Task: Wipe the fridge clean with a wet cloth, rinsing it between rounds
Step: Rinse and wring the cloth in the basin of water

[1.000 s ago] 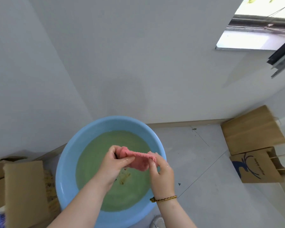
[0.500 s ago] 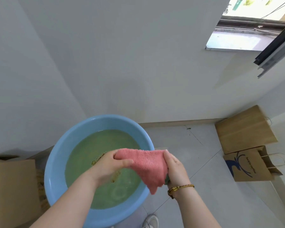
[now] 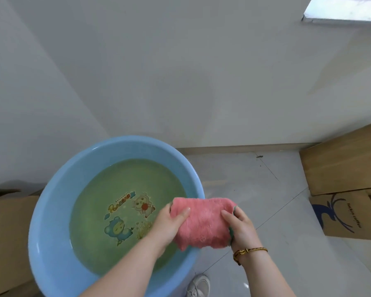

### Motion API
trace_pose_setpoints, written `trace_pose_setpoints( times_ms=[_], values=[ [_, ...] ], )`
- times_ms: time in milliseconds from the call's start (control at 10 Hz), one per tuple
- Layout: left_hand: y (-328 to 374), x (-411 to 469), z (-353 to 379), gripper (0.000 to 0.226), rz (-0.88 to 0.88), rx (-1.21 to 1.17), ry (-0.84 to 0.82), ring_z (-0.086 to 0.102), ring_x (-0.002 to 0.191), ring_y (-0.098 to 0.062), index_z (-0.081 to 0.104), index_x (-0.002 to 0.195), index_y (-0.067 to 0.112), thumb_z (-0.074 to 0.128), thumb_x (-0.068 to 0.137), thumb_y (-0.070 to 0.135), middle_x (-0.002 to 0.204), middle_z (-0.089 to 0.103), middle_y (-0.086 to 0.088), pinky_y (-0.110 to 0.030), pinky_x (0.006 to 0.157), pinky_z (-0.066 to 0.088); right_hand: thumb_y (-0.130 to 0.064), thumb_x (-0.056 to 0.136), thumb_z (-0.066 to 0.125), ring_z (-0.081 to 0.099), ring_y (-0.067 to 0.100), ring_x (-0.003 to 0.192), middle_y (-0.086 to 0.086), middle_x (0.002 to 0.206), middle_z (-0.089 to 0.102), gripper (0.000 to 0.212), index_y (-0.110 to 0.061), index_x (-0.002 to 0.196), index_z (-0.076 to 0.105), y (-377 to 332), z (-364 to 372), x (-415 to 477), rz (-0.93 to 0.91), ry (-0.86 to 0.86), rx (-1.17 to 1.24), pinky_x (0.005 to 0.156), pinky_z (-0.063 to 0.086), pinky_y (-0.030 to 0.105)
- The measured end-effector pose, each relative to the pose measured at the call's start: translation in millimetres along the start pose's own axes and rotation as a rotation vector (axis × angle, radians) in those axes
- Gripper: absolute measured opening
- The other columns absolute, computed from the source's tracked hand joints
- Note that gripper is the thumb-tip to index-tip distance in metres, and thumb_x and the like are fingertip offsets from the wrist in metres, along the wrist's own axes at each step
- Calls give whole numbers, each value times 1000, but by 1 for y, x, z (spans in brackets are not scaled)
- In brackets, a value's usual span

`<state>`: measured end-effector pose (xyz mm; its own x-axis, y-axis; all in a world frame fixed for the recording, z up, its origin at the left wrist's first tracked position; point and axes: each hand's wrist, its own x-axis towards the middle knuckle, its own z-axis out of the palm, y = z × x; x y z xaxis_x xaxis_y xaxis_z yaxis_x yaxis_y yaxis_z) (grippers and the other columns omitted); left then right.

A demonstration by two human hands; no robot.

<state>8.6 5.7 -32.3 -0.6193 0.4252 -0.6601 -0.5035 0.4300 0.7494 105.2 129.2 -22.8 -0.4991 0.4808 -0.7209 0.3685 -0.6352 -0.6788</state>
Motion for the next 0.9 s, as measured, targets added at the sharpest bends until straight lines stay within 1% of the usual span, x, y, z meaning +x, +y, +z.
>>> trace_pose_setpoints(
  times_ms=[100,200,300,400,500,600,700,800,900],
  values=[
    [6,21,12,21,30,2,28,57,96,-16,51,106,17,58,87,18,96,59,6,-28,88,45,1,85,55,52,18,65,5,75,56,12,-10,81,57,-4,-8,22,-26,29,10,46,43,18],
    [1,35,18,17,22,50,51,56,96,-18,52,102,17,58,87,16,101,59,-1,-30,87,44,4,87,52,51,17,58,6,74,55,17,-12,83,57,-1,-12,43,-15,43,-8,41,40,17],
    [-7,42,20,17,-16,46,87,54,92,-17,51,102,16,58,87,14,102,58,-4,-26,80,41,2,84,58,54,16,69,9,89,56,29,-16,105,50,4,-11,55,8,87,-37,58,45,25],
    [-14,42,24,37,-24,46,176,48,99,-16,44,123,12,56,88,14,109,47,0,-24,81,39,-1,89,53,49,21,100,13,122,49,45,-9,131,40,12,-10,54,-52,277,-140,87,39,30],
    [-18,35,26,39,60,156,311,46,102,-15,46,123,15,58,86,12,114,44,0,-27,90,39,2,88,54,50,17,90,11,110,55,24,-9,110,51,18,3,37,-163,272,-146,71,44,16],
    [-17,29,37,26,181,220,239,51,85,-8,53,107,14,58,84,4,112,51,-6,-10,72,40,5,85,57,53,6,75,-3,86,58,22,-17,87,53,24,21,25,-185,134,-171,60,46,7],
    [-13,26,44,29,140,223,178,50,76,-2,52,113,7,55,86,1,103,56,-5,-5,62,38,7,84,55,53,2,72,-8,81,57,29,-21,78,52,26,29,23,-176,92,-267,60,44,5],
    [-3,25,38,32,77,300,109,50,86,-9,51,118,9,53,87,4,104,58,-3,-9,71,34,6,86,51,53,9,77,1,90,57,18,-10,92,53,17,23,22,-138,76,-313,59,44,5],
    [10,13,17,28,63,430,129,47,95,-10,54,116,13,52,89,10,118,57,-2,-16,82,35,-1,88,52,48,15,89,4,100,51,20,-7,107,52,5,12,7,-129,149,-389,59,38,12]
  ],
)
